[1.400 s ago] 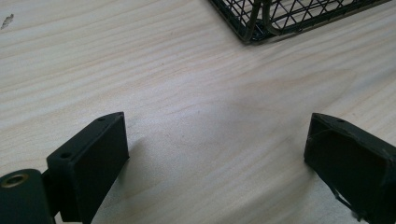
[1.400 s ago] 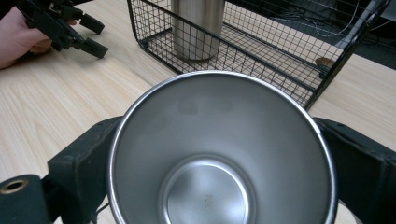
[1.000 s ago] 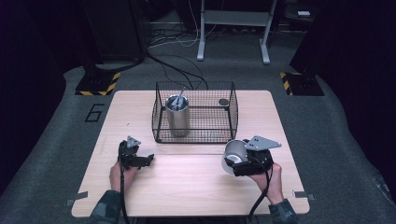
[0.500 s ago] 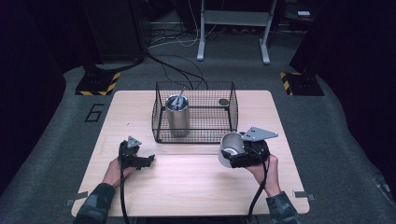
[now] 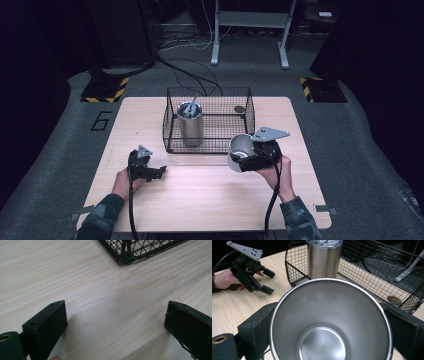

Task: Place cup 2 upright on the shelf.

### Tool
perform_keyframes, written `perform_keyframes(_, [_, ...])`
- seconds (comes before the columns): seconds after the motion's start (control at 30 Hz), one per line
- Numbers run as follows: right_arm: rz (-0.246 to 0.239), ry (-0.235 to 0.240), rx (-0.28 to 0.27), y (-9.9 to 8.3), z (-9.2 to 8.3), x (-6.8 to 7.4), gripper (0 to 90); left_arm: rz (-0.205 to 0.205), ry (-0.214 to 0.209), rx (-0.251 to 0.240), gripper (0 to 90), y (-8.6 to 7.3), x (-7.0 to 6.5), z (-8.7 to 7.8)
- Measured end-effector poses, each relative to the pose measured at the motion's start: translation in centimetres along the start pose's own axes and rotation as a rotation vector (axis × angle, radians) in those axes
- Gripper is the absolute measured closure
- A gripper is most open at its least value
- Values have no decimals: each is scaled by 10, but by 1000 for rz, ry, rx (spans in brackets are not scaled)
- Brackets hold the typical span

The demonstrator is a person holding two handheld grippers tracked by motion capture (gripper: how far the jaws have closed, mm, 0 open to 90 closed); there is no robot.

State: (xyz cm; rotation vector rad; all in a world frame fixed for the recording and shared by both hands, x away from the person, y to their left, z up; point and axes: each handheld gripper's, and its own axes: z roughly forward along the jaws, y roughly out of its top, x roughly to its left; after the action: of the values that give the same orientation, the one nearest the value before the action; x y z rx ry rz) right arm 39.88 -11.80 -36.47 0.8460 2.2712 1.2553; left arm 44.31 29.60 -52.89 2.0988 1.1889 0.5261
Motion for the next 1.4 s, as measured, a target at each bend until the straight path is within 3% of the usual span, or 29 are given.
perform_keyframes(0.73, [-27,15,-5,39,21,-13,59,2,6,-3,31,0,0,1])
perform_keyframes(1.4, [-2,14,26,57,43,-30,59,0,8,-13,30,0,0,2])
